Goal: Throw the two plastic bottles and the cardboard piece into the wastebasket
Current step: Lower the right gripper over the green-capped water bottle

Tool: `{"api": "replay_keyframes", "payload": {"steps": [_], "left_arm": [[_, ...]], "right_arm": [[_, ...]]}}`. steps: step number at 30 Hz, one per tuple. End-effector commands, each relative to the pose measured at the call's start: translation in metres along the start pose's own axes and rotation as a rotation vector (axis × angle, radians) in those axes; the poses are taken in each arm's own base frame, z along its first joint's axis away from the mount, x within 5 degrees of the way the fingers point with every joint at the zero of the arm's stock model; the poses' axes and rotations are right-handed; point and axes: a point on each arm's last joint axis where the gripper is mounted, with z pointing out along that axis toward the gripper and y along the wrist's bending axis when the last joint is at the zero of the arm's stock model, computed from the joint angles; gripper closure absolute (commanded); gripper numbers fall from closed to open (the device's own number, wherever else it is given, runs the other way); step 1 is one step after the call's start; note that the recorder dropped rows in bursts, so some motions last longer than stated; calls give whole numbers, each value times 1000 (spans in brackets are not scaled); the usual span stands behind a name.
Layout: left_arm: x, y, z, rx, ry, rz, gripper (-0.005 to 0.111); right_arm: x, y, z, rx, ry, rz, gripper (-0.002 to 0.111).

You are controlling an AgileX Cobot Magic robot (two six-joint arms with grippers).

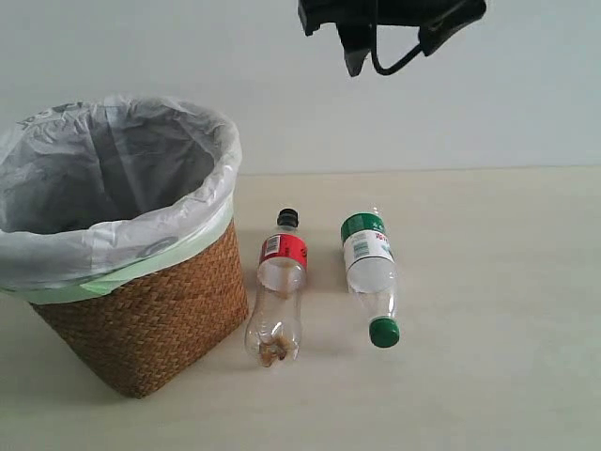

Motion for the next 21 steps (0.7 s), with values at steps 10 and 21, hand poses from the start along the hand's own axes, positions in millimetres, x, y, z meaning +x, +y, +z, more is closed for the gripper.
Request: {"api": "replay_keyframes", "payload": {"steps": [10,21], "left_arm": [[1,0,0,-2,0,-2,103],[1,0,0,-2,0,-2,103]], "right_arm": [[27,22,133,11,306,63,41],[64,21,219,40,502,47,41]]}}
